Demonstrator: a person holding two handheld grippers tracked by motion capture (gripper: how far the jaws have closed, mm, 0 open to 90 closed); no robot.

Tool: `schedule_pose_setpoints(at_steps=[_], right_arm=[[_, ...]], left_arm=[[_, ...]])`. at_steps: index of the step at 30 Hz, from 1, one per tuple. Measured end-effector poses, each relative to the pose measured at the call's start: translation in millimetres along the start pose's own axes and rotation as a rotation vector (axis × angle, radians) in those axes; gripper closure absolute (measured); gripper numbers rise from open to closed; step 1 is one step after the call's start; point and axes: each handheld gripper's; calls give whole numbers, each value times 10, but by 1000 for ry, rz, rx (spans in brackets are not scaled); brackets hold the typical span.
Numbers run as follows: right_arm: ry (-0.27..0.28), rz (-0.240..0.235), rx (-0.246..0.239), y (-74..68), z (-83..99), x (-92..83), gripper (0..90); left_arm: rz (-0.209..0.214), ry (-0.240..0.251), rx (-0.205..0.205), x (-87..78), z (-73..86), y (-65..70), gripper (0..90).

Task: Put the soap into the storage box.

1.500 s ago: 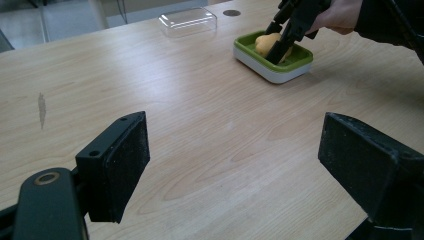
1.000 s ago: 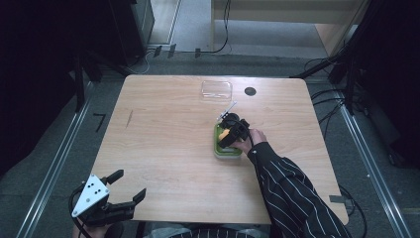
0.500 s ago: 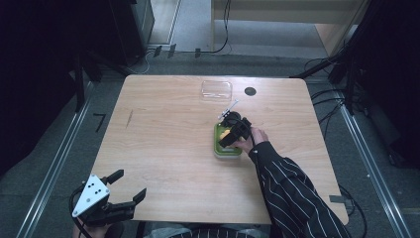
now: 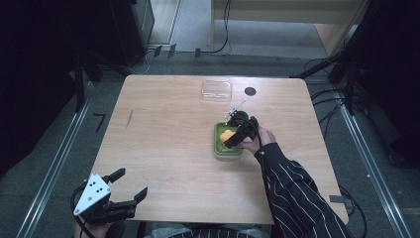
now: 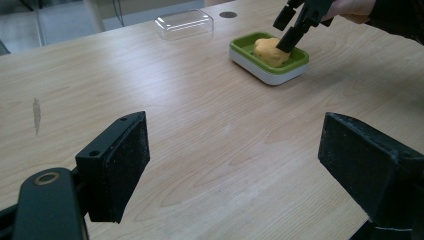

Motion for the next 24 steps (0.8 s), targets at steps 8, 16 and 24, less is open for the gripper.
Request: schedule_pose_setpoints(at_steps=[8,16,24], right_arm=[[-13,17,14,42,128,-99,66],[-28,32,32,86,270,-193,49],[-45,40,46,93,432,-264,47]], left_arm=[[7,-1,8,28,-16,-1,135],[14,-1,11,47,-25,-1,136],[24,1,15,84,-46,3,136]])
Point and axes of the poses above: each handheld gripper's, and its own axes: x roughly forward along the jaws, z roughly out of its underside, y roughly to its right, and after that the axes turned 2 degrees about -y, right-handed
